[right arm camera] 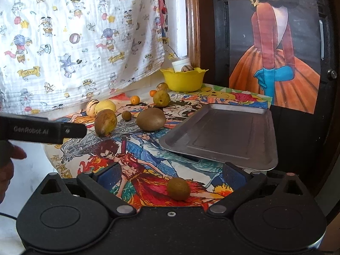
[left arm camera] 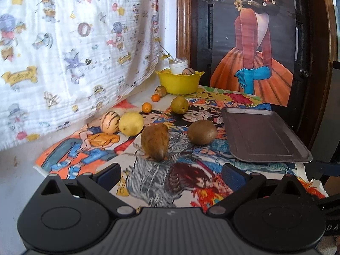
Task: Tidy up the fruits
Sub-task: 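Grasp the large brown kiwi with the left tool while the right tool grasps a small brown kiwi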
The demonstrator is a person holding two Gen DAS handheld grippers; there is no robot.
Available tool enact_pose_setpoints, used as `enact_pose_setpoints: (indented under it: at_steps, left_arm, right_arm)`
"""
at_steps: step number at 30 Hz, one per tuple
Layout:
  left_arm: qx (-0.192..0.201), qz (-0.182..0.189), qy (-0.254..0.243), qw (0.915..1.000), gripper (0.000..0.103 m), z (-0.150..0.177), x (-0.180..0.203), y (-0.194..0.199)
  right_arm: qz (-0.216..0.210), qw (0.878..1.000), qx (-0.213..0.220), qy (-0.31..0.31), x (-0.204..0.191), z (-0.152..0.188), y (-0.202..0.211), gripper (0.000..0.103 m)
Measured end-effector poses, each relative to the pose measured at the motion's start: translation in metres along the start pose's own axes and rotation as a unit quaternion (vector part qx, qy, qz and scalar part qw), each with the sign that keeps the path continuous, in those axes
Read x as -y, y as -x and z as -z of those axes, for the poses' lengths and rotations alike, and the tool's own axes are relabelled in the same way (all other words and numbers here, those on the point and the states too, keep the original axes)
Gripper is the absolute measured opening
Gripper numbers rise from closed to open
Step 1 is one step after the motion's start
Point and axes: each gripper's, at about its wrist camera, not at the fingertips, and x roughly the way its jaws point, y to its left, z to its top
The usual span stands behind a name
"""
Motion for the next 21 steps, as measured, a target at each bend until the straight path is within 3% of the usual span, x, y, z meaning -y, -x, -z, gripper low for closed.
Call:
enact_pose_setpoints:
  at_steps: [13, 21]
  left_arm:
    - [0.002, 0.043, -0.056, 0.9975, 0.103, -0.035, 0.021, -0.032]
    - [0.011, 0.092, -0.132, 0.9869, 0.103, -0.054, 0.039, -0.071]
  right_arm:
    - [-0.001, 0.999, -0.037, -0.015, 0.001, -0.001, -0.015, 0.093]
    - [0.005, 0.998, -0.056, -0.016, 0.006, 0.000, -0.025, 0.084]
